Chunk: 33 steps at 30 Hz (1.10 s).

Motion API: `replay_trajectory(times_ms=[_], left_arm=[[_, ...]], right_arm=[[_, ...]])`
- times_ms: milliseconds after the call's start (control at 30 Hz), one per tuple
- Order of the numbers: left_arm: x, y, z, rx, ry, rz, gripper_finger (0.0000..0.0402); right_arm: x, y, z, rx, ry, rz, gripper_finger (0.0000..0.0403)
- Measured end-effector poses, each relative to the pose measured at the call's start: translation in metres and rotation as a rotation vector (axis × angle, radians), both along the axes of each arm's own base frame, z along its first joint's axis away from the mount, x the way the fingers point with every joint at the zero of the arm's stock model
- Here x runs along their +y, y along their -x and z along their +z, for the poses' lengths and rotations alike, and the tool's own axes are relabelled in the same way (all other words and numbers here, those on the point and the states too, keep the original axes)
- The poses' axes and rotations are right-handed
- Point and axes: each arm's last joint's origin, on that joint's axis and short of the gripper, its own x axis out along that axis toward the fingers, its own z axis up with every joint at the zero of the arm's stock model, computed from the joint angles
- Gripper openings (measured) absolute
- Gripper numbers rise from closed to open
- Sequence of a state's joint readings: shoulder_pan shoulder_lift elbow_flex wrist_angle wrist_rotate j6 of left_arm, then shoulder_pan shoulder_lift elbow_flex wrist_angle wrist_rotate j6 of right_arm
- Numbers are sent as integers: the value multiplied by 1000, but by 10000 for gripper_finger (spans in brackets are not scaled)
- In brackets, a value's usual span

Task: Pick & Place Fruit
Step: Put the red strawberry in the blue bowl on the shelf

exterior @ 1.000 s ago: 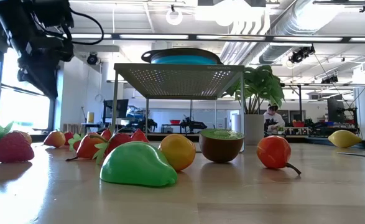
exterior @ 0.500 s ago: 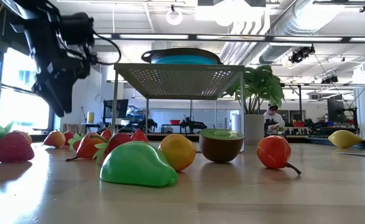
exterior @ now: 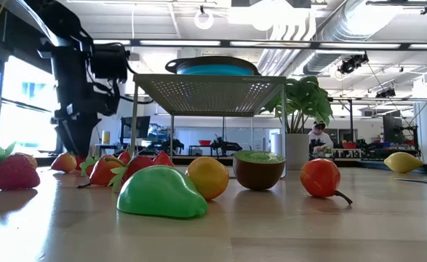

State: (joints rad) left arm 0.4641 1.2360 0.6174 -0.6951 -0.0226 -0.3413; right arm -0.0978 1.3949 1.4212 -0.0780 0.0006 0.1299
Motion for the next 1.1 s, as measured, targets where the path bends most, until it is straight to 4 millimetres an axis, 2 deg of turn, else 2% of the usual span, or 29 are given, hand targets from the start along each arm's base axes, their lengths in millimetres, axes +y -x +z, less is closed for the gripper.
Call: replay_trajectory(times_ms=[367,667,933,1100], left_arm=[[-2,5,-19,9,-6,20,246],[-2,4,-20,-13,-13,48,243],[-1,4,-20,-11,-32,65,184],[0,3,-20,-28,-45,66,171]], right_arm=[[0,0,0,1,0,0,239],[0,0,0,2,3,0,239],[0,0,0,2,3,0,239],[0,0,0,2,3,0,239]])
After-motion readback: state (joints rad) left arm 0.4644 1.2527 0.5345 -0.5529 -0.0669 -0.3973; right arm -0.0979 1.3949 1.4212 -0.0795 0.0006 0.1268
